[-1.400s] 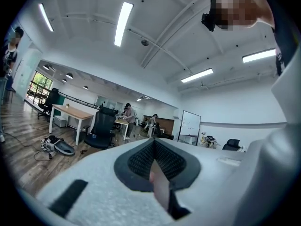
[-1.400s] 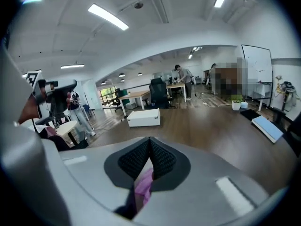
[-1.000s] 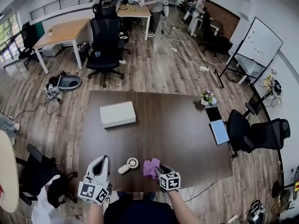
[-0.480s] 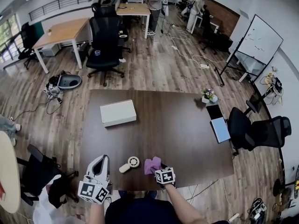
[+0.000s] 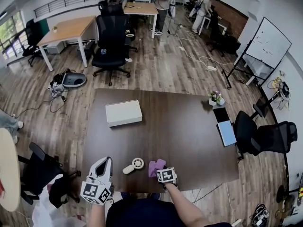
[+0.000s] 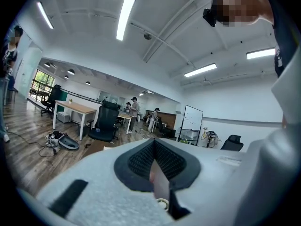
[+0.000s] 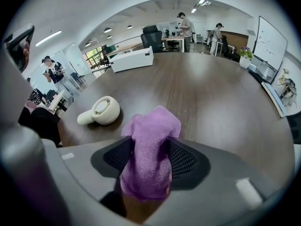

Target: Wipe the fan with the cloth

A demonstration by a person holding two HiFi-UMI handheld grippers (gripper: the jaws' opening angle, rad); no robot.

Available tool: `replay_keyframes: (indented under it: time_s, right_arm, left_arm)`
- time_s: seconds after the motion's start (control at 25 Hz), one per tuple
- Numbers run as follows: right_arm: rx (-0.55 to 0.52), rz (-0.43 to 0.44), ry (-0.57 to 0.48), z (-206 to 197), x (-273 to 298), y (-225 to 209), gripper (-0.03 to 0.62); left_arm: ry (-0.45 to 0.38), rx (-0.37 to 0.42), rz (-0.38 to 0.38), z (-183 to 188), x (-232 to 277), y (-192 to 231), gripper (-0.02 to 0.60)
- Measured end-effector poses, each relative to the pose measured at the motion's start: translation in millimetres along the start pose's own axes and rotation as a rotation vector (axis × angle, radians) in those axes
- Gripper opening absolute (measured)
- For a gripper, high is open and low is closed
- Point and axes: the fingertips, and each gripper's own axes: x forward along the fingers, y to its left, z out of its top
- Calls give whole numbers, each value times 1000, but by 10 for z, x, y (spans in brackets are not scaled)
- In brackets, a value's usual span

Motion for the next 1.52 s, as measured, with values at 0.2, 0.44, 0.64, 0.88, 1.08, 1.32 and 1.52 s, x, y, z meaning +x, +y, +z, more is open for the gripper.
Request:
replay_keyframes:
  time_s: [0.2,0.44,0.64,0.88,1.08,1.32,1.52]
  right_arm:
    - [-10,-24,13,-50,61,-46,223]
    - [-6,-37,20,-66,71,-79,166]
    - [-2,-29,15,-41,67,-73,161]
    - [19,-18,13,-50,94,-69,158]
    - [32,-13,10,-55,88,-82,158]
    - [39,-12,6,-70,99,-94,160]
    - [47,-7,5,-54,106,-113,160]
  left_arm:
    - [23,1,3,-129,10,38,-5]
    - [88,62,12,-401,62,87,-5]
    - [207,123,29,-798,98,172,-5]
    - [363,189,-4,-1325,162,228,10]
    - [540,275,-90,-1877,215,153,124]
    - [809,289,-178,-2620,218,93,303]
    - [910,399,-238,-3004,278,70,313]
